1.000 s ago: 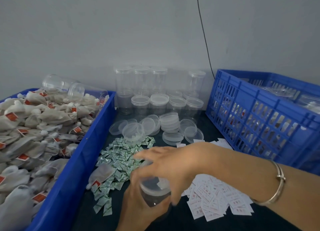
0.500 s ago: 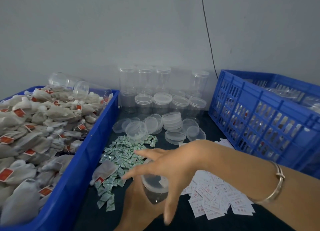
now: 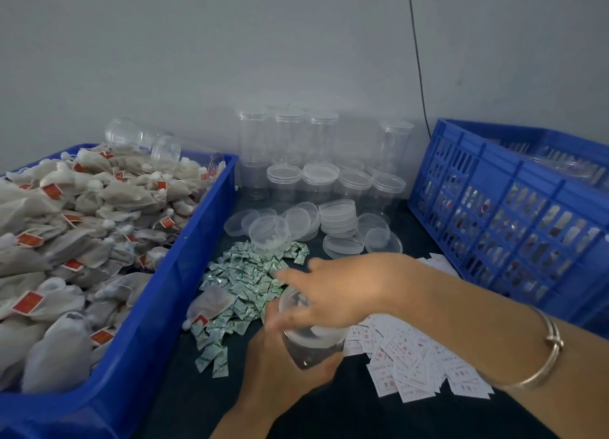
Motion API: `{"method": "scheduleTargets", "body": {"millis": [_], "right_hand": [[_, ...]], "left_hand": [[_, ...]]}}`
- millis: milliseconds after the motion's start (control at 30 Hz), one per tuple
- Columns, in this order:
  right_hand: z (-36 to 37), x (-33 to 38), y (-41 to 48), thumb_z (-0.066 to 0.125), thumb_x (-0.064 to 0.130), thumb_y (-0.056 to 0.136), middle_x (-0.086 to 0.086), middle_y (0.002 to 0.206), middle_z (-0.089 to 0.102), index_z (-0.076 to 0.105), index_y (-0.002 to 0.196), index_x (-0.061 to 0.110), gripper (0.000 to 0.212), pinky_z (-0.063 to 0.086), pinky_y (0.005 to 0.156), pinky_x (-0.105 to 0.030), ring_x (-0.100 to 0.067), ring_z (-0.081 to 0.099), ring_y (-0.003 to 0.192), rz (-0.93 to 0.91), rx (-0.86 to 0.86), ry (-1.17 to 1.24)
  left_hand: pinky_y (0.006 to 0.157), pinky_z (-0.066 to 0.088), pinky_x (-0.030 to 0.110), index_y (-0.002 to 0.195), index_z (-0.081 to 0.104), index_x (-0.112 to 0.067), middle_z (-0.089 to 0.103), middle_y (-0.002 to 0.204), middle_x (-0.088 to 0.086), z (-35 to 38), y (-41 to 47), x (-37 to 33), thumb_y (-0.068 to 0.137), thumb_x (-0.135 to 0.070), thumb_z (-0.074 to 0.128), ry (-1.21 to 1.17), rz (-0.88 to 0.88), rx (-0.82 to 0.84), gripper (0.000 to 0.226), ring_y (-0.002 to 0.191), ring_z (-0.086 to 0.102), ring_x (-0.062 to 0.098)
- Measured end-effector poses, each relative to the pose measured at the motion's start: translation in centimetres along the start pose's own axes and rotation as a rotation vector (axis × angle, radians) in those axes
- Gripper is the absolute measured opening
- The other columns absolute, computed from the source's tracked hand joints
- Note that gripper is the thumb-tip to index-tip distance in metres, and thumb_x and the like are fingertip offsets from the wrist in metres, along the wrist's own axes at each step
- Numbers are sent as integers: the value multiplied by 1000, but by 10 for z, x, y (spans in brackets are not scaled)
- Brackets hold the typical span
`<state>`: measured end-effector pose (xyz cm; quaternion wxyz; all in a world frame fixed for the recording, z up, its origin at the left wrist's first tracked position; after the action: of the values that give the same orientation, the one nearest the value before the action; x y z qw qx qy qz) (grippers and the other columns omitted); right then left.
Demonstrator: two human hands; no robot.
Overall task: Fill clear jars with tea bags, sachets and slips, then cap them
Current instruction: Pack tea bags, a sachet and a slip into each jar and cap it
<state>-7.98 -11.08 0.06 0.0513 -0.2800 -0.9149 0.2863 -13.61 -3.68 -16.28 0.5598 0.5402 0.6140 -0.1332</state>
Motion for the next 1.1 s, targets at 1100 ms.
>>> {"method": "scheduleTargets", "body": {"millis": [1100], "right_hand": [[-8, -4, 2, 71, 66, 78, -5, 159, 11, 7, 155, 44, 103, 47, 98, -47, -33, 43, 132, -3, 100, -119]], "left_hand": [[72, 52, 15, 112, 33, -63, 62, 101, -22, -3, -3, 0, 48, -68, 78, 6, -58, -21, 78, 92, 62, -7]]}}
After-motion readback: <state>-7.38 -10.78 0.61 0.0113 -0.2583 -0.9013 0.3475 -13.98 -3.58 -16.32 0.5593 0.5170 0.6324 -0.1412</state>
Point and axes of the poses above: each hand's wrist, its own y-axis towards the middle knuckle, its own z-axis out of the palm, x = y × z, the point moved 2 cm from there along y, towards the middle knuckle
